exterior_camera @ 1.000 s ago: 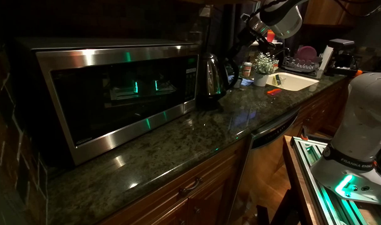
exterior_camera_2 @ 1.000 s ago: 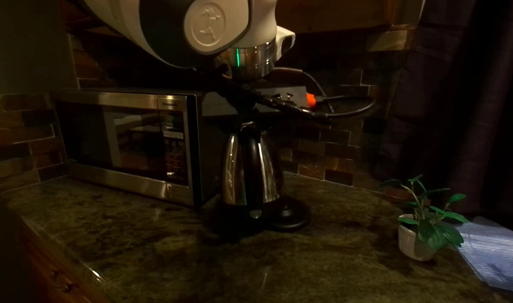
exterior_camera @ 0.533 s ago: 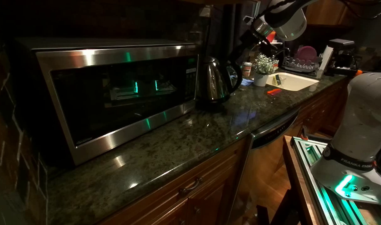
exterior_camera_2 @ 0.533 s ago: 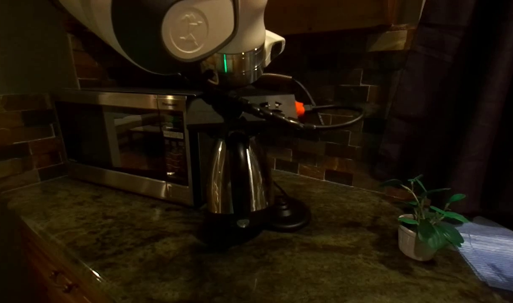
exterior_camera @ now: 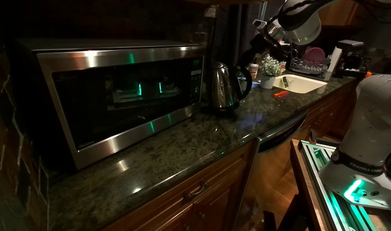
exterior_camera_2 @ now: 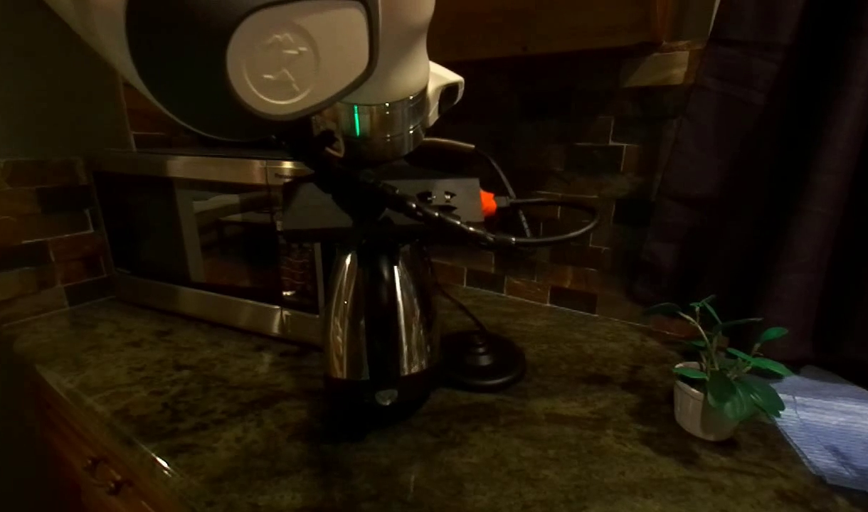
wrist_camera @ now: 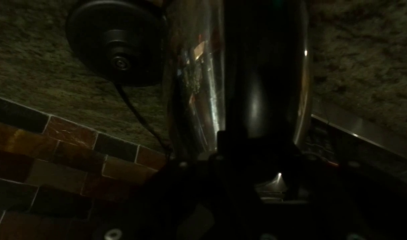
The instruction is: Take the kettle off of it's stand
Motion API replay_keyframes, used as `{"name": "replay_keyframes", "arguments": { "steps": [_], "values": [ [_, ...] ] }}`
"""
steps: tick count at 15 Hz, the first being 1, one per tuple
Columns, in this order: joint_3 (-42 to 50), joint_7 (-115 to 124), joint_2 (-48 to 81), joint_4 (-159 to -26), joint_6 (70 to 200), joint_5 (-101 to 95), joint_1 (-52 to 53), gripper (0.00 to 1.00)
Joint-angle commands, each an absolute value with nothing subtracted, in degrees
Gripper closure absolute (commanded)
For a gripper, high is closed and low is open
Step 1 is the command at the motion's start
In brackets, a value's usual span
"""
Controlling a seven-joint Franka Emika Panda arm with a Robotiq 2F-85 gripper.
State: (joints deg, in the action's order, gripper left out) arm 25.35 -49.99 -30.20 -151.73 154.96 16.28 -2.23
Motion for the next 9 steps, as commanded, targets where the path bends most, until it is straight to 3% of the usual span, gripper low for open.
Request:
{"name": "replay_keyframes", "arguments": {
  "steps": [1, 9],
  "values": [
    [26.78, -51.09, -35.71, -154.00, 151.41, 15.10, -1.94, 0.88],
    [31.53, -60.12, -36.64, -152.88, 139.12, 14.41, -3.46, 0.88]
  ]
}}
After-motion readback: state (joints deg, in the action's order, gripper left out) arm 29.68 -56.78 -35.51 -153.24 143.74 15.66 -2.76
